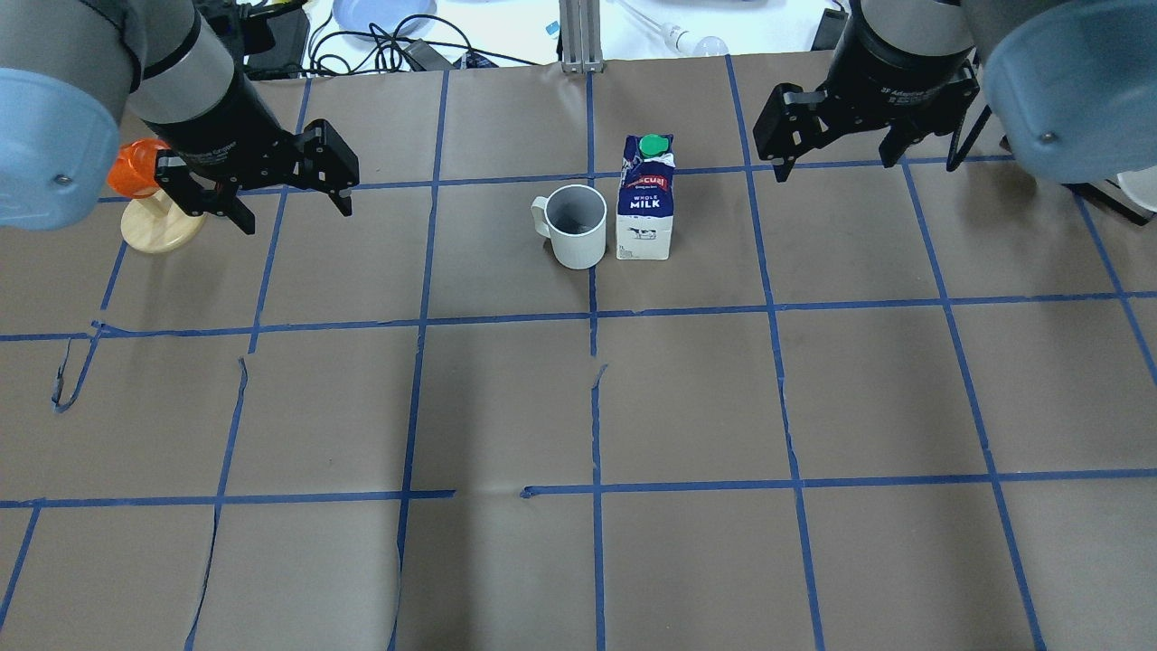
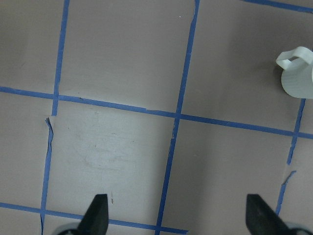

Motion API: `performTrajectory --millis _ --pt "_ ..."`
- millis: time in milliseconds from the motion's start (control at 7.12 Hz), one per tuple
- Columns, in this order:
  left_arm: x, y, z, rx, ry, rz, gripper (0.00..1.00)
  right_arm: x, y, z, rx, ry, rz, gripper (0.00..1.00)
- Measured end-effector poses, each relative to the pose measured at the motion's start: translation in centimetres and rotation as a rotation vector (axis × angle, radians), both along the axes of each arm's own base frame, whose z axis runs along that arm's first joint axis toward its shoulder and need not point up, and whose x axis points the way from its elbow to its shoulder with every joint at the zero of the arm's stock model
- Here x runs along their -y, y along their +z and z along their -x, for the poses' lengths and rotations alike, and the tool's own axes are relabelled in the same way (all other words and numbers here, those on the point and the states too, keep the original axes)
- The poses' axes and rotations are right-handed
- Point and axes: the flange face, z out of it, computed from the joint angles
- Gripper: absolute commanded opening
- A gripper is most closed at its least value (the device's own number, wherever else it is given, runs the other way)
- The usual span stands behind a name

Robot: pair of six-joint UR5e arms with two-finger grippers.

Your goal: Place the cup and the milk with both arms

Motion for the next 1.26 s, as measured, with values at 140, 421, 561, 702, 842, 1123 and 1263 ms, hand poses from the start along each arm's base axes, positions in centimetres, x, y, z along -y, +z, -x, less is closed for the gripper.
performTrajectory --millis 140,421,561,702,842,1123,1263 --pt "0.0 0.0 0.0 0.000 0.000 0.000 1.00 0.0 0.0 0.0 0.000 0.001 -0.002 1.00" --pt "0.0 0.0 0.0 0.000 -0.001 -0.003 1.00 0.0 -0.1 0.0 0.000 0.002 -0.004 1.00" --pt "-0.1 0.1 0.0 0.001 -0.013 -0.005 1.00 0.0 -0.1 0.0 0.000 0.003 -0.002 1.00" --pt "-0.2 0.2 0.0 0.002 -0.041 -0.010 1.00 0.0 -0.1 0.0 0.000 0.003 -0.003 1.00" --pt "-0.5 0.4 -0.1 0.004 -0.071 -0.017 1.00 0.0 -0.1 0.0 -0.001 0.002 -0.004 1.00" --pt "-0.9 0.8 -0.1 0.005 -0.104 -0.029 1.00 0.0 -0.1 0.0 -0.001 0.003 -0.004 1.00" --pt "-1.1 0.9 -0.2 0.004 -0.106 -0.032 1.00 0.0 -0.1 0.1 -0.001 0.002 -0.003 1.00"
